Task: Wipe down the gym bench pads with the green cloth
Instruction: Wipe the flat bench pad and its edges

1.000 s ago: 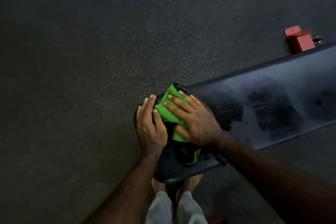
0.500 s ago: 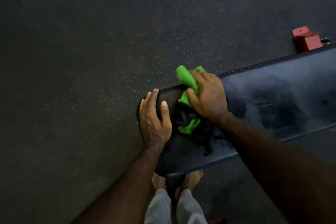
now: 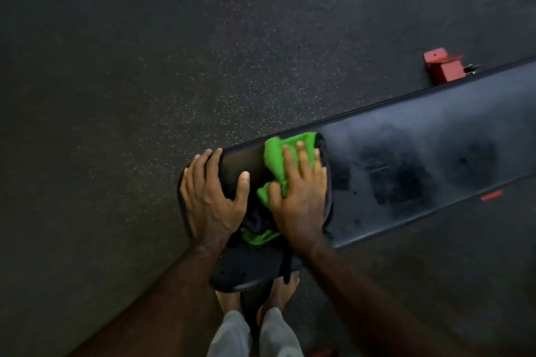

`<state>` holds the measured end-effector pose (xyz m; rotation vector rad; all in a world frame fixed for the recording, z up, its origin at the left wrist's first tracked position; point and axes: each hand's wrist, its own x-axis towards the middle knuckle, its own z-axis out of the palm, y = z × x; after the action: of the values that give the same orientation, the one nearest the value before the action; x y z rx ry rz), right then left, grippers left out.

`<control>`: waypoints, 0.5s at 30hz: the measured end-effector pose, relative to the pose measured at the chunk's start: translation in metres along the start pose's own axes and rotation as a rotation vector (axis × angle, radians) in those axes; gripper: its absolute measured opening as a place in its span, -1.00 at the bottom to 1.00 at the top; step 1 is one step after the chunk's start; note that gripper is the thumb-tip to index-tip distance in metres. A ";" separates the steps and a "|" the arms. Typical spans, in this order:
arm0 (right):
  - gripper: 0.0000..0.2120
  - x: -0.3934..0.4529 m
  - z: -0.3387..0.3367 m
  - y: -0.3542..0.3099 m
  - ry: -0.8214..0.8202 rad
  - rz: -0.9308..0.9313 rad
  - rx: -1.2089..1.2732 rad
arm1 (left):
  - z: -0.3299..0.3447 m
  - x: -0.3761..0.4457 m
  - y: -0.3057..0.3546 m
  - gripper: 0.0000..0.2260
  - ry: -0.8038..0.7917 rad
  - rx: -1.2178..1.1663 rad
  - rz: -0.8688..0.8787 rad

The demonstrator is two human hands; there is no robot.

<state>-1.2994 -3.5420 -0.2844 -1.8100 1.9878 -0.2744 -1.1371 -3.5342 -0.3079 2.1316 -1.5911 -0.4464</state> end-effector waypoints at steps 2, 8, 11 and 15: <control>-0.20 -0.021 0.002 0.007 -0.180 -0.277 -0.070 | 0.000 0.000 0.003 -0.41 -0.009 0.045 -0.020; -0.24 -0.012 -0.030 0.077 -0.004 -0.095 -0.051 | 0.001 -0.008 0.011 -0.40 -0.127 0.023 0.170; -0.24 -0.035 -0.018 0.052 0.071 0.217 0.071 | 0.008 -0.025 0.030 -0.41 -0.206 -0.060 0.198; -0.21 -0.063 -0.017 0.069 -0.193 -0.321 -0.112 | 0.015 -0.048 0.048 -0.39 -0.292 -0.122 0.228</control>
<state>-1.3656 -3.4741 -0.2879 -2.1382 1.6082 -0.0813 -1.1976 -3.5024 -0.2959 1.8308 -1.8862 -0.7845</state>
